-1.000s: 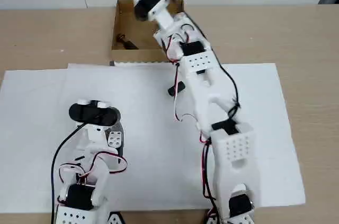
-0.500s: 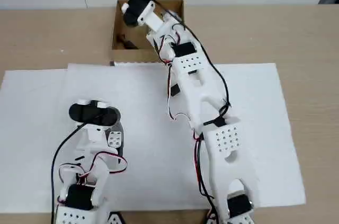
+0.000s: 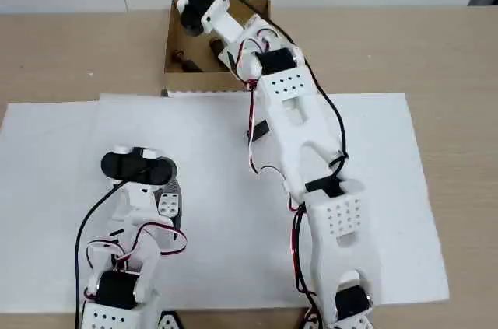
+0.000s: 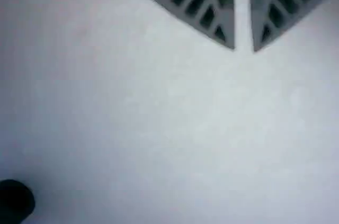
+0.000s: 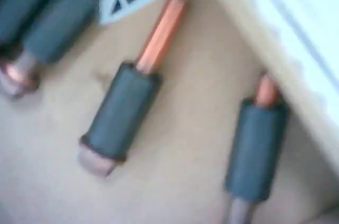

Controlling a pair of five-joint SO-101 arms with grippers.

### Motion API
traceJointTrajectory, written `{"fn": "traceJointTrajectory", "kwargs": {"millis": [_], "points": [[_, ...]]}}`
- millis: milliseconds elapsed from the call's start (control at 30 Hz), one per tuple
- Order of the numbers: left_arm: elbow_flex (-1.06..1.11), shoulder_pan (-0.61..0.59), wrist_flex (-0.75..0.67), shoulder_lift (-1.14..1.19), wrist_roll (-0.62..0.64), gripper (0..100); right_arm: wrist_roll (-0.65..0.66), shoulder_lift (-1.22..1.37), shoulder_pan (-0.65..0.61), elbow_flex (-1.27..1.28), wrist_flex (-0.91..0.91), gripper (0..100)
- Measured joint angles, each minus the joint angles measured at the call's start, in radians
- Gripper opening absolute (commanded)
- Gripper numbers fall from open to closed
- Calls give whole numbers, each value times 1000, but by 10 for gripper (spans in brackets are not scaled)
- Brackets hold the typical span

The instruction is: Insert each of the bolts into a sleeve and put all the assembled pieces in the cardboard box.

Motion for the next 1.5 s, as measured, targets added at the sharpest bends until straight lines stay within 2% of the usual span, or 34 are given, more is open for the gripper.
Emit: {"fn": "traceJointTrajectory", "kwargs": {"millis": [167, 667, 867, 1067, 1367, 1500], "points": [[0, 0, 0, 0, 0, 7, -6, -98, 0, 0, 169, 117], [0, 0, 0, 0, 0, 7, -255, -281, -2, 0, 652, 118], [0, 0, 0, 0, 0, 7, -493, -281, -14, 0, 775, 118], [0, 0, 0, 0, 0, 7, -787, -256, -64, -2, 783, 118], [0, 0, 0, 0, 0, 7, -1194, -150, -74, -2, 783, 119], [0, 0, 0, 0, 0, 7, -1287, -123, -69, -2, 783, 121]]}}
